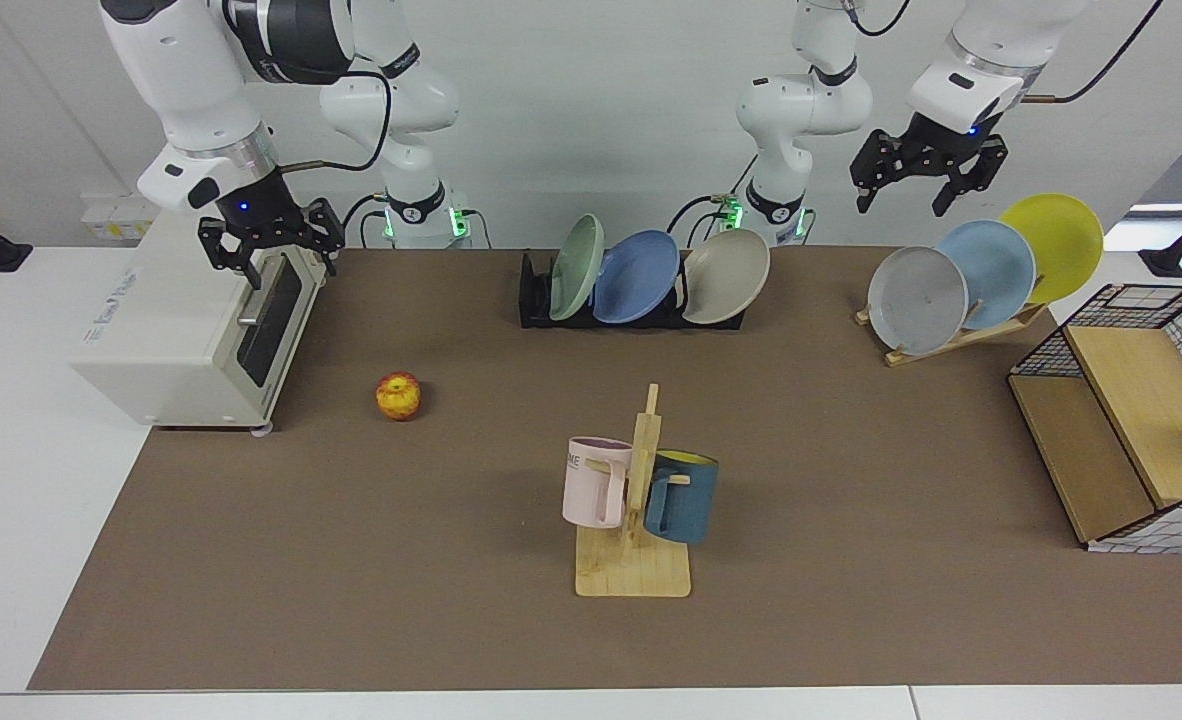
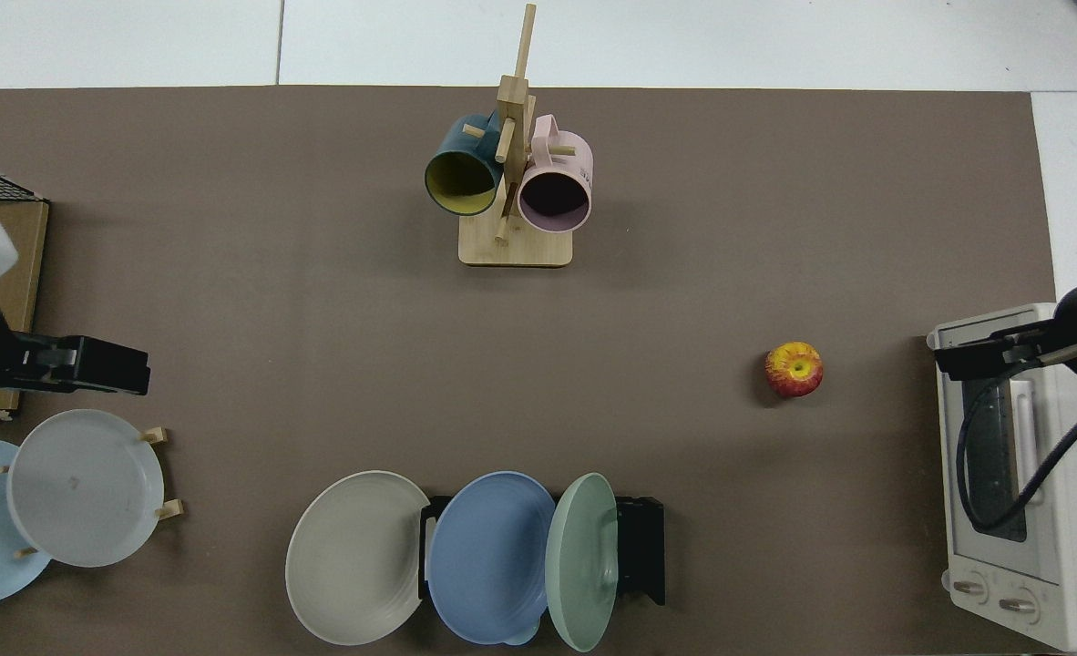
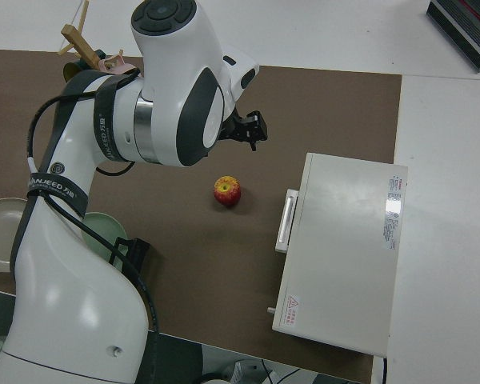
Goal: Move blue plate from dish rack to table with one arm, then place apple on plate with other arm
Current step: 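Move the left gripper toward the dish rack while the right gripper reaches the apple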
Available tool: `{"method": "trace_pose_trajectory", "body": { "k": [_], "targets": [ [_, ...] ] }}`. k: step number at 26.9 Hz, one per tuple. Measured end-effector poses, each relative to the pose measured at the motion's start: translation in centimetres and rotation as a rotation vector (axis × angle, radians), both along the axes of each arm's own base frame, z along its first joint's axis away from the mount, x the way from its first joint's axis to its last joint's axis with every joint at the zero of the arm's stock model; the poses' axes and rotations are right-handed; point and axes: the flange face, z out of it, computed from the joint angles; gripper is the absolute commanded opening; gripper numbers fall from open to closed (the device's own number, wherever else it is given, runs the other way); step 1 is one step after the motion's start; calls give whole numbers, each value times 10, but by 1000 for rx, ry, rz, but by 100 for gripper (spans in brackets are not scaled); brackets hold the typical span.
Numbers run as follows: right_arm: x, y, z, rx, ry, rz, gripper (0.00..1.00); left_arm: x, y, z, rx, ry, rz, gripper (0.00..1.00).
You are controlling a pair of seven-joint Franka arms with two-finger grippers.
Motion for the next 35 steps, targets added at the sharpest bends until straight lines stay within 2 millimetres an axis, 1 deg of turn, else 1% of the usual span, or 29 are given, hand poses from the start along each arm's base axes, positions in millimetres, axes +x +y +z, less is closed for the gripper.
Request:
{"method": "trace_pose_trajectory", "body": {
  "k": [5,13,21,24,28,35],
  "targets": [
    [0,0,0,0,0,0,100,1,10,-1,0,6,16,100],
    [0,0,-1,0,1,0,100,0,4,-1,1,6,7,100],
    [6,0,-7,-1,-23,-7,100,-1,1,-1,2,7,1,100],
    [11,0,-12,-2,-40,-12,100,-1,-1,-1,2,7,-2,100],
    [22,0,-21,-4,-67,-19,100,-2,-8,-2,3,9,-17,100],
    [41,1,-40,-7,-105,-49,100,-5,-18,-4,4,14,-35,100]
  ]
}}
